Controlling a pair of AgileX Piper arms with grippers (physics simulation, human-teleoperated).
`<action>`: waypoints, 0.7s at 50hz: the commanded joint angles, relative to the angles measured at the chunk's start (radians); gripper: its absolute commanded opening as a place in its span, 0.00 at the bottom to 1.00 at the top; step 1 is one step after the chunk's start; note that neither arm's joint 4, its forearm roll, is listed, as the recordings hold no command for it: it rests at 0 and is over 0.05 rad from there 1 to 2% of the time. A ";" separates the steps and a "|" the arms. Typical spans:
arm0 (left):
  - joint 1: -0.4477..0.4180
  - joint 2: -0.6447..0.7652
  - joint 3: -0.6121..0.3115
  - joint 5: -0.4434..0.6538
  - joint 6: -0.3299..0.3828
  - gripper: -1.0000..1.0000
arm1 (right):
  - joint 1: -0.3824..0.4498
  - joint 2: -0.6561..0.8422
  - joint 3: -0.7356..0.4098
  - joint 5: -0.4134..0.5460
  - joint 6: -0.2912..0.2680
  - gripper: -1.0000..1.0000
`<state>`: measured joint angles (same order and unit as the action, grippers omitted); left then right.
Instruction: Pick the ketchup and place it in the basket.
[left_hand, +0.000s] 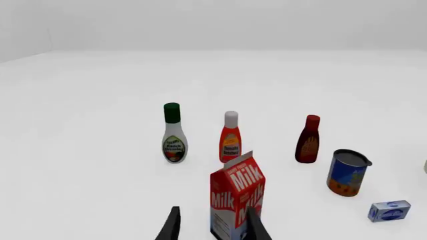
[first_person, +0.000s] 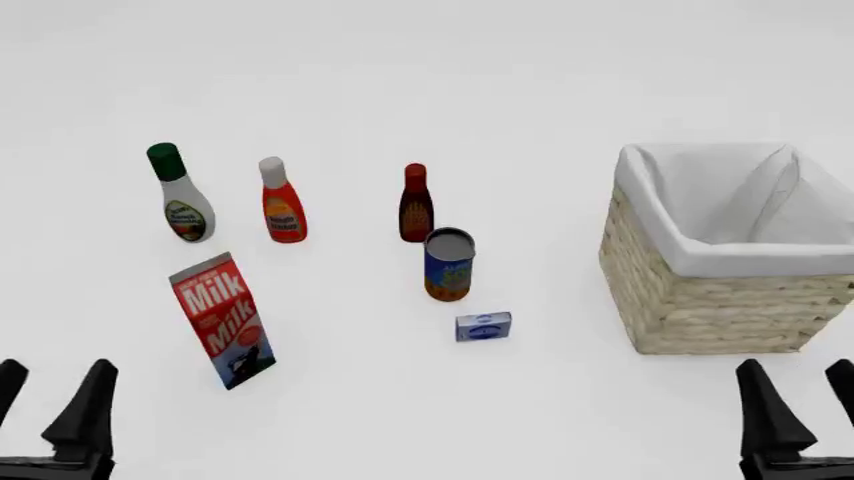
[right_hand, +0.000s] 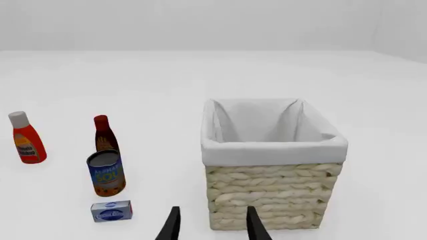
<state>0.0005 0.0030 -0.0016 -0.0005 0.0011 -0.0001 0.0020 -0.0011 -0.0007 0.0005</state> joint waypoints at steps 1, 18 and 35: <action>-0.001 0.009 -0.005 0.002 0.021 1.00 | 0.001 0.011 -0.004 -0.004 0.002 1.00; 0.028 0.289 -0.187 0.028 -0.038 1.00 | 0.002 0.012 -0.006 -0.004 0.005 1.00; -0.058 0.412 -0.481 0.229 0.014 1.00 | 0.007 0.044 -0.003 -0.029 -0.007 1.00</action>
<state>-0.0105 0.3330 -0.3238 0.1314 -0.0030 0.0036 0.0279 -0.0051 -0.0155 0.0016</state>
